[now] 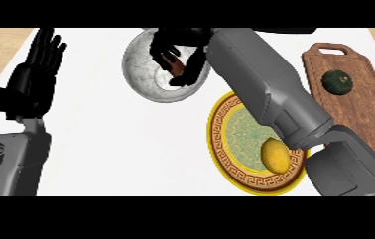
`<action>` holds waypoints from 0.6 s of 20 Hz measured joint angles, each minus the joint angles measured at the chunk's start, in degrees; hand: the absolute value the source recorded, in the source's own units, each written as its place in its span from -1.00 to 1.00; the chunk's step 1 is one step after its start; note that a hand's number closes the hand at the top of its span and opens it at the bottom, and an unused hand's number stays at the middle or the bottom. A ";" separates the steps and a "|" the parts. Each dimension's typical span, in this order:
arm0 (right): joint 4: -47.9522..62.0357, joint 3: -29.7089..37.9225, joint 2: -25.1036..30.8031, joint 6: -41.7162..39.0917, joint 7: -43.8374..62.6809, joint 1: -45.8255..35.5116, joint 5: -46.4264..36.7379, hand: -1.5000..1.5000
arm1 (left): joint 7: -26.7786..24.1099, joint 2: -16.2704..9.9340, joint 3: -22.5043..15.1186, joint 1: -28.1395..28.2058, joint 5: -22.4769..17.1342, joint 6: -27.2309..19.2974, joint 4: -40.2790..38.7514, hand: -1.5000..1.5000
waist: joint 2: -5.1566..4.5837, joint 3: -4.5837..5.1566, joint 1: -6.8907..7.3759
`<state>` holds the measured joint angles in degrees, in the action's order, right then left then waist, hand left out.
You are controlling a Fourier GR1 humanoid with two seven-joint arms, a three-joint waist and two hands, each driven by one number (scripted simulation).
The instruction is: Pick the sweet potato from the plate and place it in the bowl
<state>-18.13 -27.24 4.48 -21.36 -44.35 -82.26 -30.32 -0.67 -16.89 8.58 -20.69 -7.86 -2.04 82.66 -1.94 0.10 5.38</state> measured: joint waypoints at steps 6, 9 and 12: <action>4.64 2.63 -3.60 -3.86 0.40 1.36 3.76 -1.00 | -0.57 0.12 0.27 0.81 0.09 -0.08 0.05 0.00 | 0.07 -0.02 -0.25; 5.76 6.10 -4.15 -4.51 0.79 1.34 7.49 -1.00 | -0.45 0.10 0.32 0.80 -0.11 0.12 0.19 0.00 | 0.00 -0.04 -0.11; 6.89 10.74 -4.29 -3.96 1.90 0.68 11.96 -1.00 | -0.48 -0.20 0.58 0.75 -0.58 0.71 0.36 0.00 | -0.11 -0.06 0.11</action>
<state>-11.25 -16.50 0.20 -25.31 -42.45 -81.58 -18.36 -1.14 -17.09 9.16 -19.94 -8.44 -1.33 83.01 -2.05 0.05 5.49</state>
